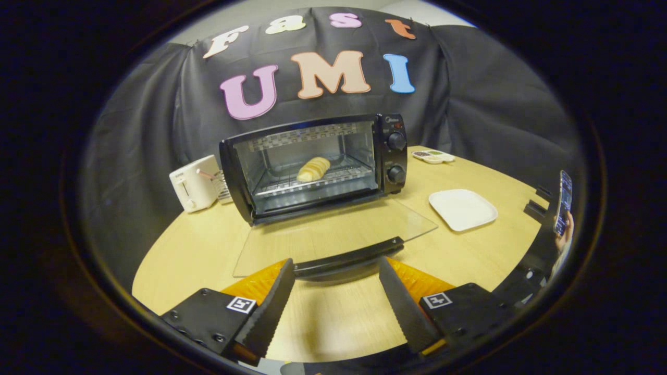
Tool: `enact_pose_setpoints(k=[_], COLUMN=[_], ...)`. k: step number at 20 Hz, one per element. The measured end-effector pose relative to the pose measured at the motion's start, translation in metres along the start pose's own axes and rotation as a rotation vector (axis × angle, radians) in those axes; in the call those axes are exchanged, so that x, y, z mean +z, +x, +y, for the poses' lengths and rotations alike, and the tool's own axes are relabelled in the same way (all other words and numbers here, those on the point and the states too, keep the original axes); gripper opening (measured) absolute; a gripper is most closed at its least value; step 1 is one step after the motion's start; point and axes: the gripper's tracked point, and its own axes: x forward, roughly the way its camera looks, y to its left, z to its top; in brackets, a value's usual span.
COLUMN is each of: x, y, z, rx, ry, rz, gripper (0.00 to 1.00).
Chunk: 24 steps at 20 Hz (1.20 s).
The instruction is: Open the toaster oven, put the food inside, and close the toaster oven door.
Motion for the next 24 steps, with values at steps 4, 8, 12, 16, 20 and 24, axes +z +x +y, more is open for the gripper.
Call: enact_pose_setpoints(k=[4,8,12,16,20,24], x=[-0.011,-0.004,-0.004,-0.014,-0.021,-0.032], y=[0.009,0.01,0.01,0.006,0.008,0.015], z=[0.006,0.007,0.006,-0.01,-0.019,-0.02], rx=[0.036,0.056,0.068,0.022,0.002,-0.003], ry=[0.014,0.04,0.036,0.014,0.046,0.048], rz=[0.046,0.033,0.026,0.051,0.068,0.101], gripper=[1.0,0.99,0.99,1.0,0.99,1.0])
